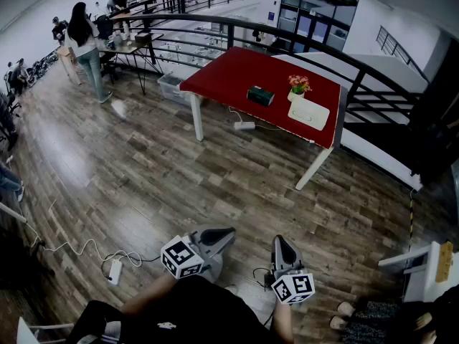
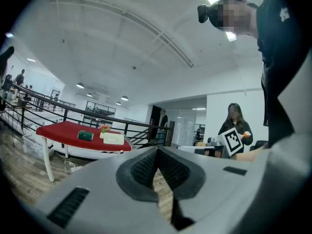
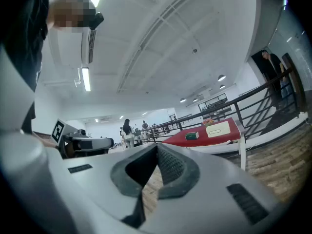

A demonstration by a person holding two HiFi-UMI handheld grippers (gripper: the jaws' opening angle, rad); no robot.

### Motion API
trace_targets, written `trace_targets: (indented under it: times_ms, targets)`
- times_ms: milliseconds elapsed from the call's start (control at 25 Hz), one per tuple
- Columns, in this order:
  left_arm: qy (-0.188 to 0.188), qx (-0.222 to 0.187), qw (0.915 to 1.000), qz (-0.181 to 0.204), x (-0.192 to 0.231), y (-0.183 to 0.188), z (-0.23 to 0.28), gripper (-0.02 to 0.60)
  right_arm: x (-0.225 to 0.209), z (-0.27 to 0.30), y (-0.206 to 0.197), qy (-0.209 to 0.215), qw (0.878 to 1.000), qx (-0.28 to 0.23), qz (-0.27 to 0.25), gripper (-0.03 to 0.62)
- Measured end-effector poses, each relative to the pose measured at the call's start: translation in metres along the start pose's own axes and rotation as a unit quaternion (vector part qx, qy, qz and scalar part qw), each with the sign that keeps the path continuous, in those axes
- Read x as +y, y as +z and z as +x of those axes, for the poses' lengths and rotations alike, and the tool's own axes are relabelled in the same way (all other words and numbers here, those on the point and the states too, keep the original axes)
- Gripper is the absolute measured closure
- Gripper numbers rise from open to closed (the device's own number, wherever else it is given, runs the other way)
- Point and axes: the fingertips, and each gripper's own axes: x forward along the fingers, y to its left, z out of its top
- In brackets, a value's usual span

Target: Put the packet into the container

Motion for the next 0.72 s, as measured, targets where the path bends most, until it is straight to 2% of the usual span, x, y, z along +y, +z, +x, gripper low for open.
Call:
trace_targets:
  times_ms: [120, 360, 720]
  targets:
    - [0.000, -0.001, 1.0000, 0.004, 0.023, 0.002, 0.022, 0.577, -0.015, 0.026, -0.002, 0.008, 1.000, 0.005, -0.006, 0.574]
    - [-0.019, 0.001, 0.9998, -0.003, 0.086, 0.007, 0.073, 0.577, -0.052, 0.091, 0.001, -0.005, 1.000, 0.017, -0.009, 0.574]
    - [-0.045, 0.003, 0.9990, 0.005, 0.213, 0.052, 0.150, 0.577, -0.109, 0.229, 0.047, -0.020, 0.999, 0.003, -0.026, 0.574]
